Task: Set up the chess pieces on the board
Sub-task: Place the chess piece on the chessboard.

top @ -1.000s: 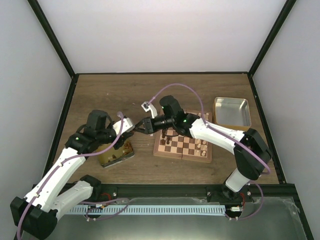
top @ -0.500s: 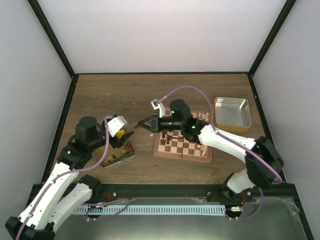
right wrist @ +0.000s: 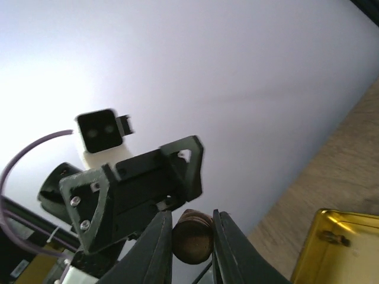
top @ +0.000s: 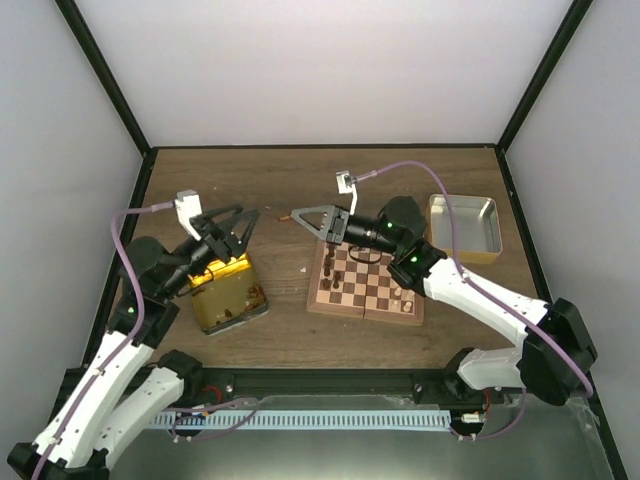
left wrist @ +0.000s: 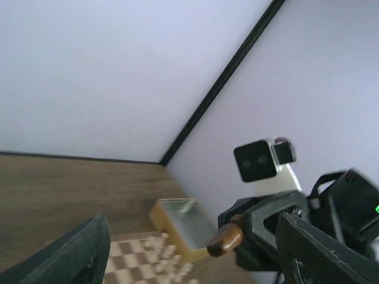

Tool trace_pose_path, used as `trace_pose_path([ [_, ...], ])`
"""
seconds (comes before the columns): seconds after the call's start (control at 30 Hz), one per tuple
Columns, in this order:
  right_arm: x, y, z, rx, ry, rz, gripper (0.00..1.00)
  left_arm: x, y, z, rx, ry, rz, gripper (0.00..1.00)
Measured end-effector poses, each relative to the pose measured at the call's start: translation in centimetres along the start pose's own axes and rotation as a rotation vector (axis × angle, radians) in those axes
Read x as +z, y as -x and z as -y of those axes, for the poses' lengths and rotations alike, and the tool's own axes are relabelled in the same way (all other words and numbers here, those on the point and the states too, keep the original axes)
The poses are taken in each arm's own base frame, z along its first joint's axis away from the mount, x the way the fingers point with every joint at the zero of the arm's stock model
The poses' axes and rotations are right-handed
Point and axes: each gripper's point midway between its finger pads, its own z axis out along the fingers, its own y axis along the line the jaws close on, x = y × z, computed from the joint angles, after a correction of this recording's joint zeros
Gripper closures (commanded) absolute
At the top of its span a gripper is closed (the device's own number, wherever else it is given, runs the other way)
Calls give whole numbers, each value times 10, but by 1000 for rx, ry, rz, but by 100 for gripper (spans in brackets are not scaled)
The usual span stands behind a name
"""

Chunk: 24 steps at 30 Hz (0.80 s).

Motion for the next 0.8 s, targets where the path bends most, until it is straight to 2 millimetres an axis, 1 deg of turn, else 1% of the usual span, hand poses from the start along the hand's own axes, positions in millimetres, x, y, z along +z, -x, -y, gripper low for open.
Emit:
trace_pose_path([
  [0.07,0,0,-7,6,30,-4,88,6,2,1,-133,-9,-3,22],
  [0.1,1,0,-11,-7,49,-6,88,11,1,0,-249,-12,-18,22],
  [0.13,1,-1,-15,-30,63,-8,88,12,1,0,-277,-13,-21,22],
  [0.2,3,-3,-19,-102,74,-8,89,20,-6,-1,-412,-20,-56,22],
  [0.3,4,-4,-17,-242,52,10,89,32,-15,0,-586,-48,-109,26],
  [0.37,3,0,-18,-349,39,34,89,37,-16,2,-669,-67,-128,30],
  [0.47,-1,7,-26,-527,38,84,89,41,-15,9,-763,-107,-151,36],
  [0.6,-5,15,-36,-724,51,141,88,46,-16,16,-862,-154,-190,49],
  [0.63,-5,15,-36,-767,53,147,88,48,-16,17,-886,-163,-199,49],
  [0.77,-5,14,-36,-910,57,169,87,52,-13,23,-941,-211,-211,39],
  [0.8,-5,14,-36,-940,57,175,87,52,-10,26,-944,-229,-211,38],
])
